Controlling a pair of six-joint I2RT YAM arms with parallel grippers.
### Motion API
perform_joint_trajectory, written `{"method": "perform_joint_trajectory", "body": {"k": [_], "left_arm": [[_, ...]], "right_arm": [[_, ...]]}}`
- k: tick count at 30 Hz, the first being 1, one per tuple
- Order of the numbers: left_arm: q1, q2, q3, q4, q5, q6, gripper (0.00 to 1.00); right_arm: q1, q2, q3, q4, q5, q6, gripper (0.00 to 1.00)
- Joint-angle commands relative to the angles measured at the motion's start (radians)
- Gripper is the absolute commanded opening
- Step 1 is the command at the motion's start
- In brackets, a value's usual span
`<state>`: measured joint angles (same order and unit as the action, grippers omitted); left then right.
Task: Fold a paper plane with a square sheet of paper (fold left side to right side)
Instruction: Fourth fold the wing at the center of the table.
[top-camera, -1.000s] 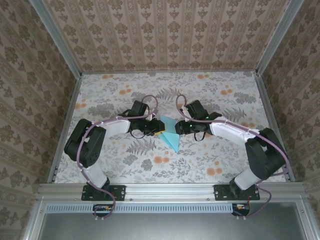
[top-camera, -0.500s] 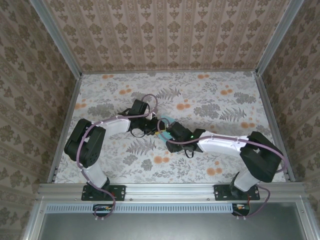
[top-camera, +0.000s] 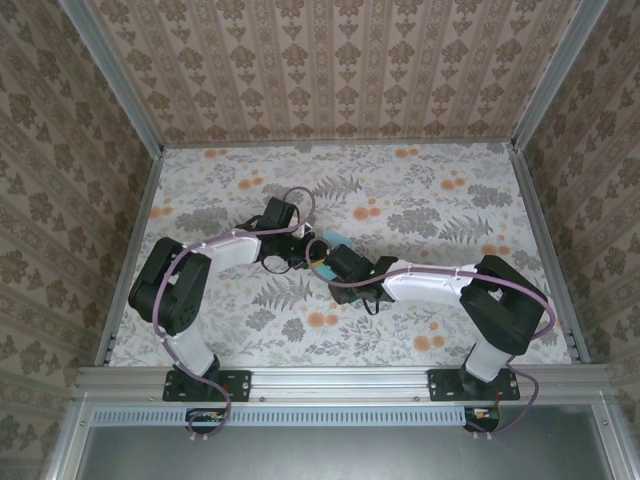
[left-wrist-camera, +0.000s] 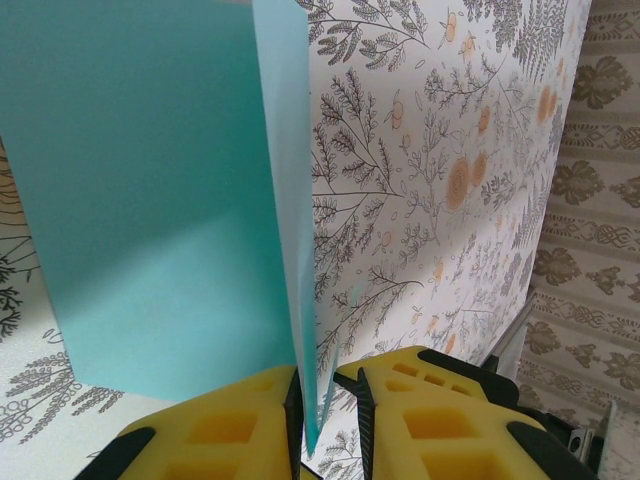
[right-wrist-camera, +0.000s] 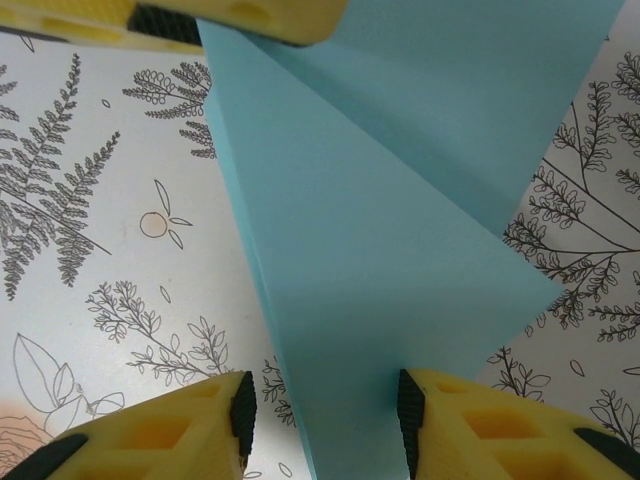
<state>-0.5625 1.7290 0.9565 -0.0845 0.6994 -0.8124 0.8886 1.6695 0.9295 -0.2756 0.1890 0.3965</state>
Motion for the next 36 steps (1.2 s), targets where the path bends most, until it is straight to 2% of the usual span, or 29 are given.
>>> {"method": "perform_joint_trajectory", "body": {"k": [1, 5, 13, 17, 20, 25, 36], "left_arm": [[-0.005, 0.003, 0.032, -0.035, -0.005, -0.011, 0.24], [-0.002, -0.007, 0.033, -0.042, -0.008, 0.0, 0.26], [0.022, -0.079, 0.018, -0.095, -0.028, 0.05, 0.46], [0.05, -0.134, -0.013, -0.114, -0.047, 0.061, 0.52], [0.064, -0.145, -0.039, -0.113, -0.045, 0.061, 0.5], [0.046, -0.093, -0.055, -0.05, -0.009, 0.029, 0.35], [-0.017, 0.04, 0.01, -0.008, 0.002, 0.013, 0.34]], "right_arm": [[0.006, 0.019, 0.029, -0.003, 0.035, 0.015, 0.41], [0.006, 0.031, 0.032, -0.011, 0.04, 0.023, 0.29], [0.0, 0.029, 0.023, -0.002, -0.009, 0.046, 0.08], [-0.026, 0.006, -0.008, 0.041, -0.093, 0.072, 0.04], [-0.054, -0.015, -0.038, 0.087, -0.179, 0.087, 0.04], [-0.115, -0.028, -0.079, 0.155, -0.334, 0.119, 0.03], [-0.177, -0.03, -0.138, 0.248, -0.468, 0.165, 0.03]]}}
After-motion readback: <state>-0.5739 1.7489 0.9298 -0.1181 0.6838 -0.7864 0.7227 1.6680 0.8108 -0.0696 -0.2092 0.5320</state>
